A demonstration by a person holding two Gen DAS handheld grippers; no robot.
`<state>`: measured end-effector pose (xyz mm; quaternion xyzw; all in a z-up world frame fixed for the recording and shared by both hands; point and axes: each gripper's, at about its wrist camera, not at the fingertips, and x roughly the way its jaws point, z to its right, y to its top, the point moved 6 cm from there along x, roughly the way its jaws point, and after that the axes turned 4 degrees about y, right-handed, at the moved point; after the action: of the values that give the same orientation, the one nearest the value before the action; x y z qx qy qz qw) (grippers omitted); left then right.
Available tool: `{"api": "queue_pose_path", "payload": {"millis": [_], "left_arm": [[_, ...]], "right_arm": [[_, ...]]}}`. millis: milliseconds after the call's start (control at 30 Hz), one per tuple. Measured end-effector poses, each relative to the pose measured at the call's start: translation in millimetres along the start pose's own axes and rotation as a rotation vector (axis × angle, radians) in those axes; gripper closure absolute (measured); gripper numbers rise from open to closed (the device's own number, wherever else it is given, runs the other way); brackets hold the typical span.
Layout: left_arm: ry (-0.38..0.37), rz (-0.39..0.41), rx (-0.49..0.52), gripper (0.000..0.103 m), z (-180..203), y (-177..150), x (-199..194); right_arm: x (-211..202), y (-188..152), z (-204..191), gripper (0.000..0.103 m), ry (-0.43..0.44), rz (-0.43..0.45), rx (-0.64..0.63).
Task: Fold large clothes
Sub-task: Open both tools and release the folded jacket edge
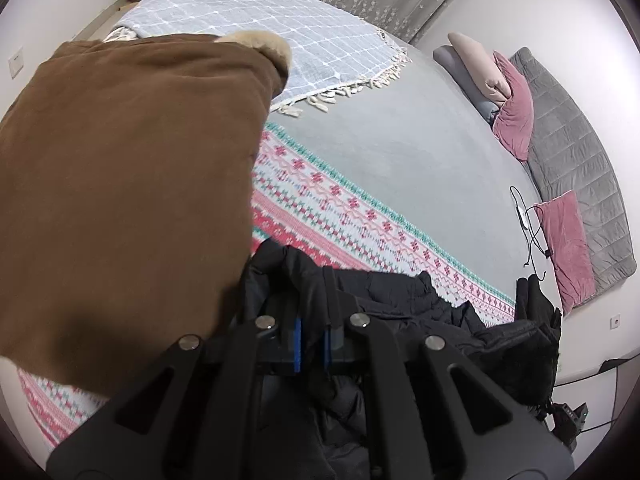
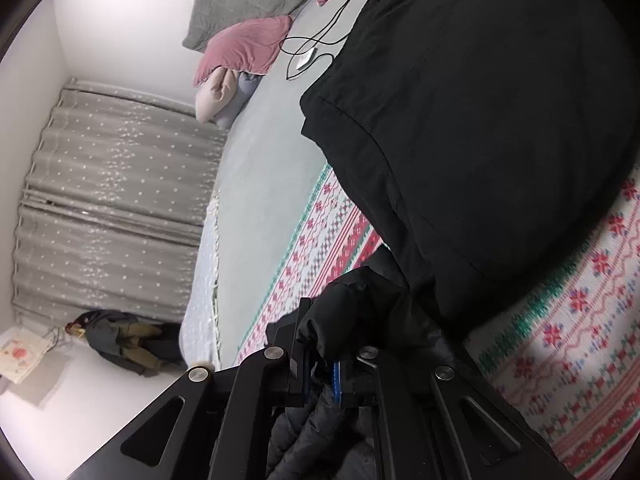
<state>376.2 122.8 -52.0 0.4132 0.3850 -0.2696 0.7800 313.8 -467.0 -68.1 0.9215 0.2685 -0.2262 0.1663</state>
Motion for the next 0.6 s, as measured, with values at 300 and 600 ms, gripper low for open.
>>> {"api": "queue_pose_path", "payload": {"millis": [300, 600], "left_arm": [[-0.024, -0.028, 0.061, 0.090, 13, 11, 34], [-0.084, 0.007, 0.066, 0.047, 9, 28, 11]], "right_arm": [[18, 16, 3, 0.093, -0.050, 0.069, 0.005], [23, 16, -3, 0.061, -0.039, 0.165, -0.018]]}}
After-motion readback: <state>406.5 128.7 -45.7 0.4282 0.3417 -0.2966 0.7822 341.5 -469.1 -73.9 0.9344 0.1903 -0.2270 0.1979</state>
